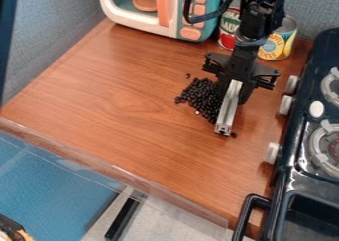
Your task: Sweep into pile
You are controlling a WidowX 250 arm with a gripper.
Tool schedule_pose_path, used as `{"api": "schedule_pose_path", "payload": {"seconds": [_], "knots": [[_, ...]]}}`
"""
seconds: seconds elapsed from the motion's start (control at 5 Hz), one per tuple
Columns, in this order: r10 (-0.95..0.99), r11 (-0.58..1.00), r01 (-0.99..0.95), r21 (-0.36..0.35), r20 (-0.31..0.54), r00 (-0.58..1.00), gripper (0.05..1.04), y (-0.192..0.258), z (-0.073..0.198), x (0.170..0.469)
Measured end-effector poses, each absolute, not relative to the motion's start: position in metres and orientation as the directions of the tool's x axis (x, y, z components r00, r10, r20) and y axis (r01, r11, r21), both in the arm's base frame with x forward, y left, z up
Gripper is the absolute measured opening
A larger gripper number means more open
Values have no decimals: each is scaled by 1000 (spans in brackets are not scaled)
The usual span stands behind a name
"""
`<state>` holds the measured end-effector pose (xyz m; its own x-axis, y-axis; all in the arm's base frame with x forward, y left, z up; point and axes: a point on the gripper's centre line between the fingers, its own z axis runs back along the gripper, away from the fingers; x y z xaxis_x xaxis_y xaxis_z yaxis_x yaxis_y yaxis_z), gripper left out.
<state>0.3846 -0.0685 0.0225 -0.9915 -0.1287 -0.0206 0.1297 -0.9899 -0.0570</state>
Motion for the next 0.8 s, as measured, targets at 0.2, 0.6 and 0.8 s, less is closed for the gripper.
{"api": "schedule_pose_path", "payload": {"seconds": [0.2,0.6,0.8], "knots": [[-140,-990,140,-19,-4,-990,377,-75,31,383],[-146,-989,145,31,-33,-989,377,-82,52,387],[-145,-989,144,34,-45,-988,377,-90,56,389]]}}
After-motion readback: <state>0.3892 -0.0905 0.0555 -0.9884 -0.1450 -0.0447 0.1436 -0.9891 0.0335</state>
